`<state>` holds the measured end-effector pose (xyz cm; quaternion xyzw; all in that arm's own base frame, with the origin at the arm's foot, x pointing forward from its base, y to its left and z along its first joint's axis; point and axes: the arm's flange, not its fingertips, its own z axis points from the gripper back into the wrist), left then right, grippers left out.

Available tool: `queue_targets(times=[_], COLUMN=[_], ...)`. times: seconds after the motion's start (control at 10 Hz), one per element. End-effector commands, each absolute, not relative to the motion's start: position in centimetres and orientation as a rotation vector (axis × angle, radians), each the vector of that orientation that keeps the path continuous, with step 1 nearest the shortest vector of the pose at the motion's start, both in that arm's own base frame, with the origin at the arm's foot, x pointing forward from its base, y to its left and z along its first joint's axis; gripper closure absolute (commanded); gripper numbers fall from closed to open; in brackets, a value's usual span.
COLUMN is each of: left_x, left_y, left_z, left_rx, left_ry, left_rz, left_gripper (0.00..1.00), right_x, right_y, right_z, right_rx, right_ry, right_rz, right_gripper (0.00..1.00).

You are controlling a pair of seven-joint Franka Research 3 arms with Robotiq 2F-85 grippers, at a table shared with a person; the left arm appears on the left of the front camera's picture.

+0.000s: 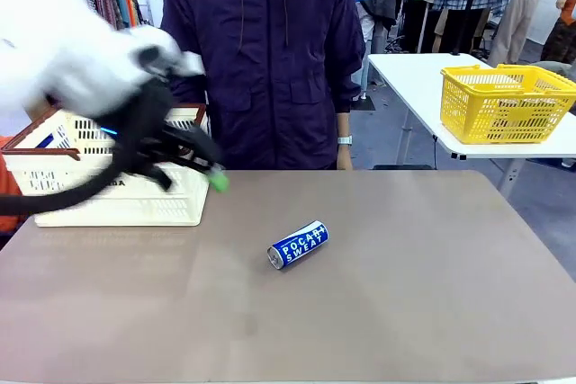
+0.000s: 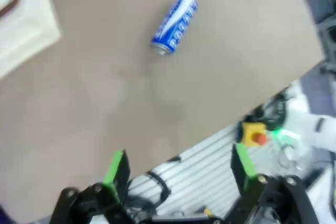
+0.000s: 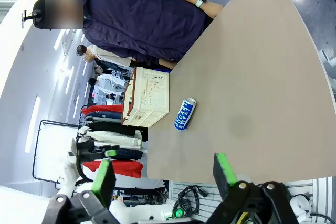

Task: Place the drinks into the Shopping basket.
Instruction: Pick up one drink and place it into the Shopping basket.

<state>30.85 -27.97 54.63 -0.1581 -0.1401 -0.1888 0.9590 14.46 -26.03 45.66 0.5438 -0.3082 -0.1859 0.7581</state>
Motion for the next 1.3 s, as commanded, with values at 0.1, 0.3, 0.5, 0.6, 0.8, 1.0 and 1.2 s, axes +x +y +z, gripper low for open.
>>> queue_targets(times=[0.1, 0.3, 0.5, 0.6, 0.8, 1.0, 1.2], left_x=[36.5, 37.4, 39.8, 39.9, 38.3, 38.3, 38.9], left_y=[-36.5, -41.2, -41.9, -40.5, -40.2, -40.2, -41.0], left_z=[51.1, 48.2, 47.1, 47.9, 45.4, 45.4, 45.4], left_rx=[-0.127, -0.059, -0.082, -0.235, -0.044, -0.044, -0.071], left_ry=[-0.283, -0.086, -0.061, 0.008, -0.084, -0.084, -0.062], left_rz=[-0.216, -0.172, -0.145, -0.167, -0.156, -0.156, -0.176], left_gripper=[0.00, 0.00, 0.00, 0.00, 0.00, 0.00, 0.00], right_x=[14.6, 14.6, 14.6, 14.6, 14.6, 14.6, 14.6], right_y=[-26.1, -26.1, -26.1, -26.1, -26.1, -26.1, -26.1], right_z=[46.0, 46.0, 46.0, 46.0, 46.0, 46.0, 46.0], right_rx=[1.199, 1.199, 1.199, 1.199, 1.199, 1.199, 1.199], right_ry=[-0.710, -0.710, -0.710, -0.710, -0.710, -0.710, -0.710], right_rz=[-0.390, -0.390, -0.390, -0.390, -0.390, -0.390, -0.390], right_gripper=[0.00, 0.00, 0.00, 0.00, 0.00, 0.00, 0.00])
